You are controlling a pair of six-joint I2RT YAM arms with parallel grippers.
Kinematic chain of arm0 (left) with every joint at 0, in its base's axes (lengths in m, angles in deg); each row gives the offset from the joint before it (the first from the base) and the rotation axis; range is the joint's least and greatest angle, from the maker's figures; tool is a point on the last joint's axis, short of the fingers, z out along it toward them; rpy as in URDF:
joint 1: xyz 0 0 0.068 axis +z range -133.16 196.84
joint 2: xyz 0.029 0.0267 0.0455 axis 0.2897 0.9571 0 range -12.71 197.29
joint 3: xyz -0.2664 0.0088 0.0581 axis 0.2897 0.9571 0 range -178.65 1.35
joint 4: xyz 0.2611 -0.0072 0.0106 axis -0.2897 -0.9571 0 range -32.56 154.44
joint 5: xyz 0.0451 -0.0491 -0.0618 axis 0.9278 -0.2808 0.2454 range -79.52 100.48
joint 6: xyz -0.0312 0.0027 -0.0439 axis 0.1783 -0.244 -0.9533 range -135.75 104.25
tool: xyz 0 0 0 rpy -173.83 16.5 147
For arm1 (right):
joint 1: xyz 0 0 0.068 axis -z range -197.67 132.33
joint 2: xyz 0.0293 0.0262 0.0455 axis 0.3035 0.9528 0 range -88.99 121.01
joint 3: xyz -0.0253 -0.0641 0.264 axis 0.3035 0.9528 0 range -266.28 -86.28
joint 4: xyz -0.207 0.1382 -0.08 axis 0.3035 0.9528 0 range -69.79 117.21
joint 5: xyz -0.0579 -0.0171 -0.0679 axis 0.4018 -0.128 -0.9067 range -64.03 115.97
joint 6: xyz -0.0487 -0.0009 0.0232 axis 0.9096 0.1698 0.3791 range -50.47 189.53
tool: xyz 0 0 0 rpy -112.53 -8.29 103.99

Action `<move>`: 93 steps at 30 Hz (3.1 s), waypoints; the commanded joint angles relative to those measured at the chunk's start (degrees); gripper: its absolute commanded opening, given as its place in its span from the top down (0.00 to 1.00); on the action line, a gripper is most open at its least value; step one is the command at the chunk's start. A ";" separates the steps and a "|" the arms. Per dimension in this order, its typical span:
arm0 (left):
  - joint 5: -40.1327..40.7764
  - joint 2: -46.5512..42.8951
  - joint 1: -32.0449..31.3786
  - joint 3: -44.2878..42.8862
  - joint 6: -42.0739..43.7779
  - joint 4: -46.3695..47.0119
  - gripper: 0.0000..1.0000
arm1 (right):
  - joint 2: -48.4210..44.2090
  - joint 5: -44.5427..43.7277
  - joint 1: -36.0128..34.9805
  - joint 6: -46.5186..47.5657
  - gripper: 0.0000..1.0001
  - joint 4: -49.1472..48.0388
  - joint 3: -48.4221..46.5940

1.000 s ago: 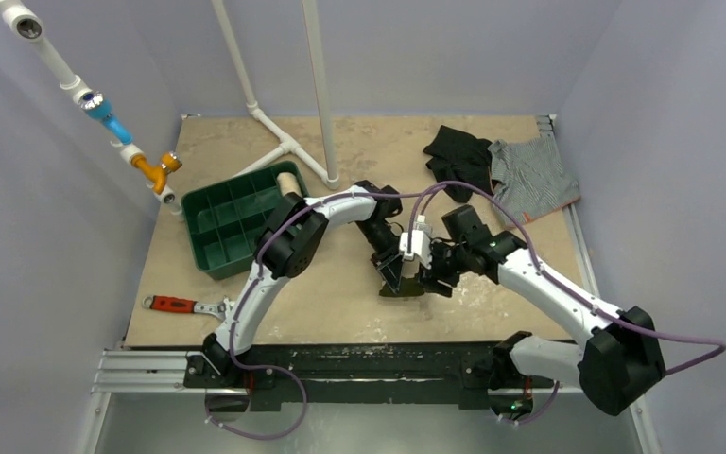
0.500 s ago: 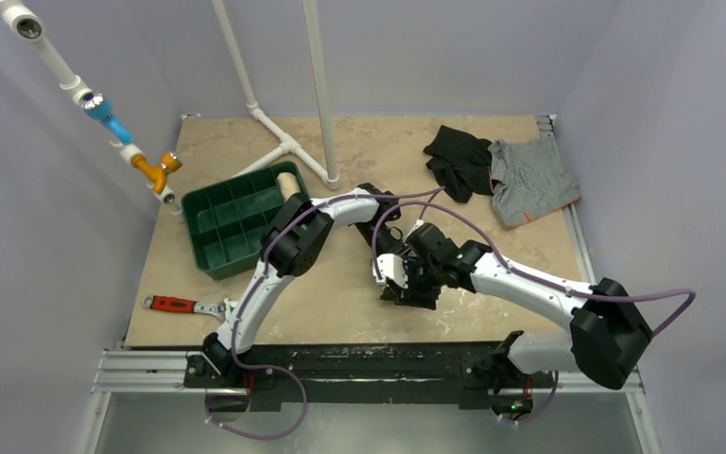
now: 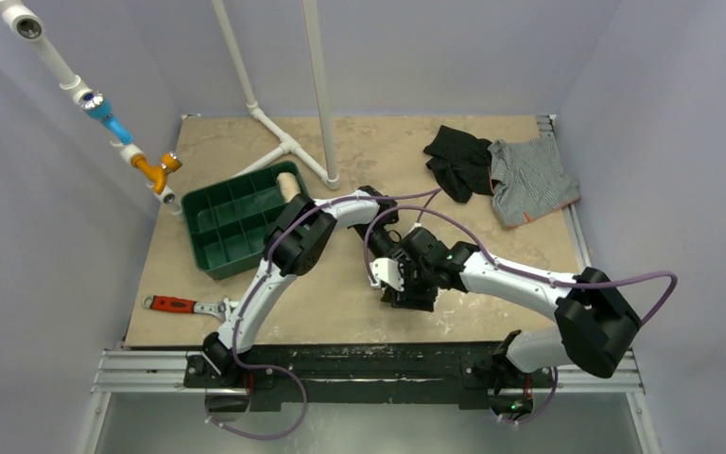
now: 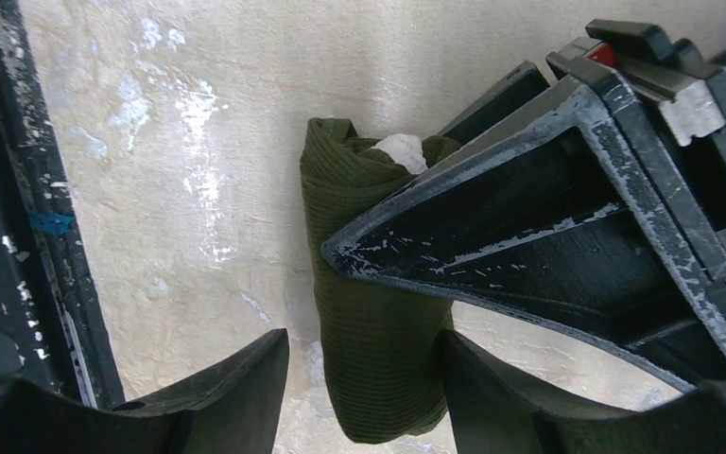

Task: Roll the underwear
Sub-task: Pick up the underwear from the center of the board.

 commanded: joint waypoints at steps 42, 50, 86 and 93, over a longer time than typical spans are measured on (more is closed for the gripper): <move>-6.79 7.47 1.72 -4.07 6.42 -10.41 0.95 | 12.18 3.67 -0.58 1.05 0.97 2.21 -4.63; -4.66 5.10 2.30 -3.90 6.21 -10.04 0.71 | 10.95 11.72 1.36 0.73 1.00 10.14 -8.07; 34.24 -44.39 12.14 21.19 -1.04 9.97 0.38 | -4.48 14.92 17.47 -3.16 1.00 11.75 -8.85; 60.47 -52.82 14.60 29.60 -0.21 18.18 0.39 | -4.66 13.55 18.50 -7.00 1.00 8.77 -8.97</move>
